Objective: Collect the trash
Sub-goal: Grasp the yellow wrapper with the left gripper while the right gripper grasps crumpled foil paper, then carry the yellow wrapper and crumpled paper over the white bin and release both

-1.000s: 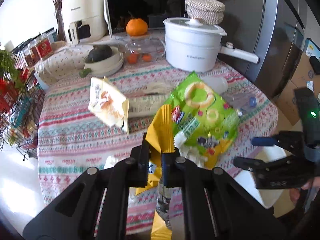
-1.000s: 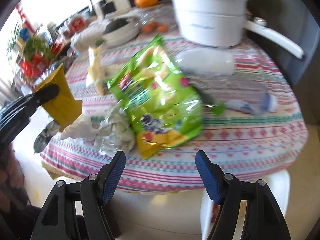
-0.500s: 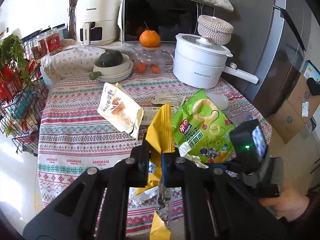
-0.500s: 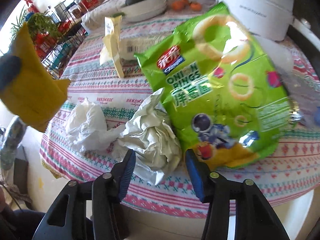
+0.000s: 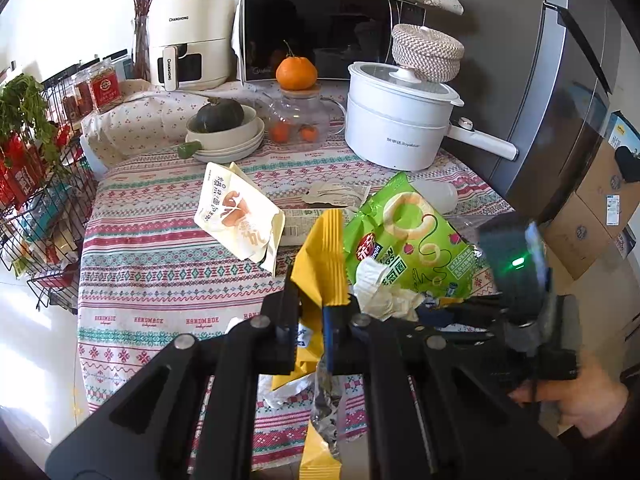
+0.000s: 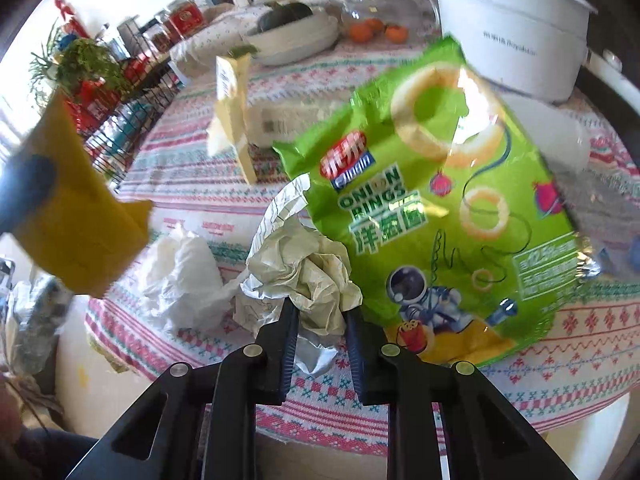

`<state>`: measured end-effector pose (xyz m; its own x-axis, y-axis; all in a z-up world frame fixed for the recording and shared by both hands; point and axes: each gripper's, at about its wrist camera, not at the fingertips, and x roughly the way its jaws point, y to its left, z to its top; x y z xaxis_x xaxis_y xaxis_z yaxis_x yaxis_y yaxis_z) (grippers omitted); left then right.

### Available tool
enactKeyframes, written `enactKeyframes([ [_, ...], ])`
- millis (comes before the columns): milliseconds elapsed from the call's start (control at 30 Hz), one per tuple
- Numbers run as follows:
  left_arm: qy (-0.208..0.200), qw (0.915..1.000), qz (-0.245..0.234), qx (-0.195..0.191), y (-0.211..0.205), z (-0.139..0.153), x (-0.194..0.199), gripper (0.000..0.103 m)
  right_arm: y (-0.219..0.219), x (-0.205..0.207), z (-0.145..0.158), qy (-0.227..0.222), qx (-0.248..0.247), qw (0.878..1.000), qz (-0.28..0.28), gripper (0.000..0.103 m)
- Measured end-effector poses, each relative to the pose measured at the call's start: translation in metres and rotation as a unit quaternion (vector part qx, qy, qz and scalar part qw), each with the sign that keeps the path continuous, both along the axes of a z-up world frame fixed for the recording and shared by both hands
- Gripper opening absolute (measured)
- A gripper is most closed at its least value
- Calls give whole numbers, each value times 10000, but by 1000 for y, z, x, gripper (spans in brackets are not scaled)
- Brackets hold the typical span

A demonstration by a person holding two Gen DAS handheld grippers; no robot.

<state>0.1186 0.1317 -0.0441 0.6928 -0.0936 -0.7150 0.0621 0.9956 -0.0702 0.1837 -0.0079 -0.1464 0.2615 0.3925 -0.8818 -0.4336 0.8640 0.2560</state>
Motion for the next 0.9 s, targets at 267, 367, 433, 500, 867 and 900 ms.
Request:
enactKeyframes([
  [267,-115,9999,-102,17,-14,7,-2,11,-46,-16,48,-430,224,9988,-64,23],
  [367,-156,9997,-188,27,-25,10,-3,11,-71,-20,64,-548,284,9979,-206,23],
  [433,-190,9994,-283,44,-35,11,-5,11,-84,-24,73,-603,291,9973,-291,23],
  [500,-220,9989,-405,77,-44,13,-6,11,-104,-28,81,-639,301,9968,-383,23],
  [867,-312,9929,-1150,-21,-117,22,-16,11,-192,-50,103,-751,233,9929,-896,23],
  [900,-313,9918,-1238,-28,-127,22,-17,11,-199,-52,103,-746,226,9925,-942,23],
])
